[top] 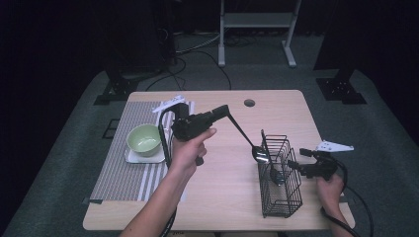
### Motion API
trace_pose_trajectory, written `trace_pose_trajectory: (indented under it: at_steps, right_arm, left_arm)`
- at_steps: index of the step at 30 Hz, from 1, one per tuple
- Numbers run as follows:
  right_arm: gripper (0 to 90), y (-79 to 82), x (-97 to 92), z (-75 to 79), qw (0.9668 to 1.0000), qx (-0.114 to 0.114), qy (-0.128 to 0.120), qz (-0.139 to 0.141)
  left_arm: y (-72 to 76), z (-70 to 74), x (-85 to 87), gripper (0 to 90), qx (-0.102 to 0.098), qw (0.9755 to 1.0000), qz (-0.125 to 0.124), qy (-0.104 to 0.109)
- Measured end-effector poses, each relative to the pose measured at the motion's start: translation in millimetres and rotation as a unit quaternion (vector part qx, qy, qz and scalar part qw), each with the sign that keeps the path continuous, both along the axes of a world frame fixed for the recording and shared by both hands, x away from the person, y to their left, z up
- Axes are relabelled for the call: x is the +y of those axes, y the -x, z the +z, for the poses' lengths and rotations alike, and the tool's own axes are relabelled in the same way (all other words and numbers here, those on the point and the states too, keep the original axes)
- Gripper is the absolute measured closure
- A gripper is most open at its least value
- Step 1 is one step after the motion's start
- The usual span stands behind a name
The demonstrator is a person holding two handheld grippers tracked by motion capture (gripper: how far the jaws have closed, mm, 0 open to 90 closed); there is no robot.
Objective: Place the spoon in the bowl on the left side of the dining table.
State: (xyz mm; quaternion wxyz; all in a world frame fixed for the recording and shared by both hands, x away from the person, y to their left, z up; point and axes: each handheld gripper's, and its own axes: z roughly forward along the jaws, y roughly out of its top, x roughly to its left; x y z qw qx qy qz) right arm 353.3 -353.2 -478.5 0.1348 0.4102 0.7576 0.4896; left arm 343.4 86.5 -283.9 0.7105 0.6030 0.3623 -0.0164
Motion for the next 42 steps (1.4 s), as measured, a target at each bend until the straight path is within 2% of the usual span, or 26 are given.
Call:
trace_pose_trajectory:
  at_steps: [6, 9, 26, 32, 42]
  right_arm:
    - [13.3, 0.1, 0.0, 0.1, 1.0000, 0.000, -0.001, 0.000]
    - [13.3, 0.1, 0.0, 0.1, 1.0000, 0.000, -0.001, 0.000]
    - [13.3, 0.1, -0.2, 0.0, 1.0000, 0.000, 0.000, -0.001]
    - [13.3, 0.0, 0.0, 0.0, 1.0000, 0.000, 0.001, -0.001]
    - [13.3, -0.2, -0.2, -0.1, 1.0000, 0.000, 0.002, -0.002]
  left_arm:
    - [-4.3, -0.1, 14.1, 89.6, 0.001, 0.9998, 0.018, -0.002]
    - [-6.4, -0.3, 19.7, 89.6, 0.005, 0.9996, 0.026, 0.005]
    - [-14.8, 3.0, 49.5, 89.6, 0.007, 0.9980, 0.062, 0.001]
    - [-15.8, 2.9, 64.1, 89.6, 0.008, 0.9970, 0.077, 0.004]
    - [-17.2, -0.7, 90.0, 89.6, 0.012, 0.9945, 0.104, -0.006]
